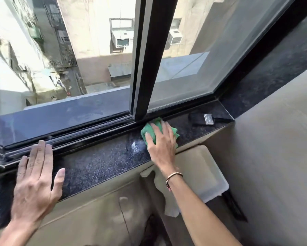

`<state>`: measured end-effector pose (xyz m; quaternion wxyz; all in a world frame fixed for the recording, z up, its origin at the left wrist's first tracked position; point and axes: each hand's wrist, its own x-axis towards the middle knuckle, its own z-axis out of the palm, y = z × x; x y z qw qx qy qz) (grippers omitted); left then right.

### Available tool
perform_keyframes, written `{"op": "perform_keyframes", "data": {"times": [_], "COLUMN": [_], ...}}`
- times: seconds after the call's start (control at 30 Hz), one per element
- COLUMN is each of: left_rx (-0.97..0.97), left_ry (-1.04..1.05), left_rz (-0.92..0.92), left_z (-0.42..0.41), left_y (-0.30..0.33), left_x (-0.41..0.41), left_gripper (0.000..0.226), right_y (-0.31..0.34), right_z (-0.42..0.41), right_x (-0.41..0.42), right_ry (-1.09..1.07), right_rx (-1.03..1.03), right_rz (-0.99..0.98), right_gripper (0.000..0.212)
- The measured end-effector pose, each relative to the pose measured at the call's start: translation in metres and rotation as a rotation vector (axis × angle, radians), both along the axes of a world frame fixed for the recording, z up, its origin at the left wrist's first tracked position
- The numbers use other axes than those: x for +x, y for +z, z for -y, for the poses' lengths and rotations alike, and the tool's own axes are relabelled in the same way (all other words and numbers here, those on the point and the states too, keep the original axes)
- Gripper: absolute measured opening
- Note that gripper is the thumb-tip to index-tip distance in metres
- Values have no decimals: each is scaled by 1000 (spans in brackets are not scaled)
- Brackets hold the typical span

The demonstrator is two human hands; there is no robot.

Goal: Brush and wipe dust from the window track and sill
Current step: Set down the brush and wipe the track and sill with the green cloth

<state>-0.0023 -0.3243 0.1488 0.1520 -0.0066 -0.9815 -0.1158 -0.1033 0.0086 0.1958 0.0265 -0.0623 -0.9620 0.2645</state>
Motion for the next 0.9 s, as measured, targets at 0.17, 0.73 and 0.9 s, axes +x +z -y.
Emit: {"op": "perform_keyframes", "data": {"times": [0.17, 0.73, 0.9], "left_rx": [9, 87, 104], "left_ry": [19, -76, -68], "left_rz": [2, 36, 26], "left_z": [-2, 12, 14], "left_y": [1, 18, 17], "left_x": [2, 8, 9], "left_gripper": [68, 59, 58], "right_y": [-3, -14, -31], "right_z": [94, 102, 155], "right_x": [56, 42, 98], "right_ry": [263, -58, 380], "right_rx": [47, 103, 202], "right_rz": [-26, -89, -221], "right_gripper": [53, 48, 42]}}
